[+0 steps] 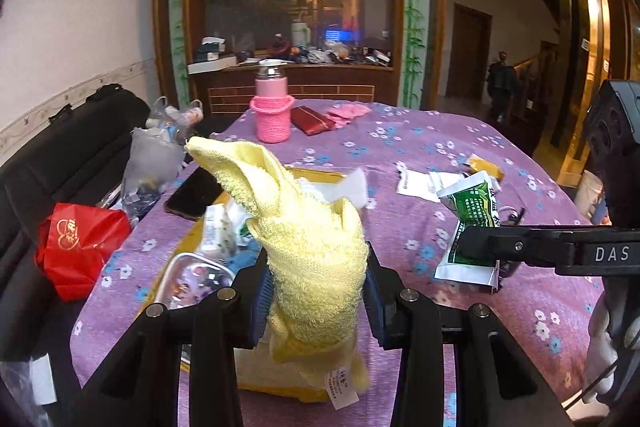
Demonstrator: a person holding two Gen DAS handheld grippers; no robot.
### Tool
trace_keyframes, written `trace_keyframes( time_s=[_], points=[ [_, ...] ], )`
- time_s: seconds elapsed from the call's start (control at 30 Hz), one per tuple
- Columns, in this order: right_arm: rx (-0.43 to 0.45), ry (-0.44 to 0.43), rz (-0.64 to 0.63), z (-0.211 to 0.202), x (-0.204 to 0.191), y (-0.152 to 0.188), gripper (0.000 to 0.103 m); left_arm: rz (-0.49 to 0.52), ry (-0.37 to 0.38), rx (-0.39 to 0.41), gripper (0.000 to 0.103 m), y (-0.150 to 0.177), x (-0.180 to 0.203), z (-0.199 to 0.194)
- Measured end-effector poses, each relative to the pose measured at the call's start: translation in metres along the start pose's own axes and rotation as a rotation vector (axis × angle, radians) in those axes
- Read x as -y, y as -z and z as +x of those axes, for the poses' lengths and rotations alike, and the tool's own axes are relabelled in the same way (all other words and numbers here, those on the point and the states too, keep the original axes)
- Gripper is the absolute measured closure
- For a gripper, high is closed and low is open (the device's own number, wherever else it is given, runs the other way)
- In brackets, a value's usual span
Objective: Organize soft objects
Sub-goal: 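Lower the towel and green packet into the foam box and open both tools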
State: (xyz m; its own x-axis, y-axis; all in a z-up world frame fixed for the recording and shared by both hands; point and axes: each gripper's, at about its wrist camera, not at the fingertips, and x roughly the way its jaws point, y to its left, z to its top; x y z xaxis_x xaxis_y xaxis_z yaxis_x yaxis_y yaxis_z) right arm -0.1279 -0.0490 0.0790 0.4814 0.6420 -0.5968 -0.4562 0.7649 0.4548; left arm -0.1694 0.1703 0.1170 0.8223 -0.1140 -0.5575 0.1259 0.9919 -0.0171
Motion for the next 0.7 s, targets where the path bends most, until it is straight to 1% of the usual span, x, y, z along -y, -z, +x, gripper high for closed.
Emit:
trace_keyframes(
  time_s=[0.3, 0.47, 0.57, 0.63, 0.7],
  points=[
    [-0.041, -0.027, -0.080, 0.029, -0.039, -0.021, 0.070, -0.071, -0.025, -0.015, 0.061, -0.004, -0.032, 0.009],
    [-0.064, -0.029, -0.091, 0.044, -0.046, -0.028, 0.070, -0.110, -0.031, -0.034, 0.061, -0.002, -0.047, 0.018],
    [-0.071, -0.021, -0.090, 0.050, -0.045, -0.032, 0.070, -0.140, -0.024, -0.043, 0.061, -0.002, -0.057, 0.023],
    [-0.074, -0.011, -0.093, 0.053, -0.044, -0.035, 0.070, -0.182, -0.005, -0.049, 0.061, -0.001, -0.068, 0.025],
    [-0.078, -0.004, -0.095, 0.057, -0.044, -0.038, 0.070, -0.220, -0.008, -0.051, 0.061, 0.000, -0.082, 0.028]
  ],
)
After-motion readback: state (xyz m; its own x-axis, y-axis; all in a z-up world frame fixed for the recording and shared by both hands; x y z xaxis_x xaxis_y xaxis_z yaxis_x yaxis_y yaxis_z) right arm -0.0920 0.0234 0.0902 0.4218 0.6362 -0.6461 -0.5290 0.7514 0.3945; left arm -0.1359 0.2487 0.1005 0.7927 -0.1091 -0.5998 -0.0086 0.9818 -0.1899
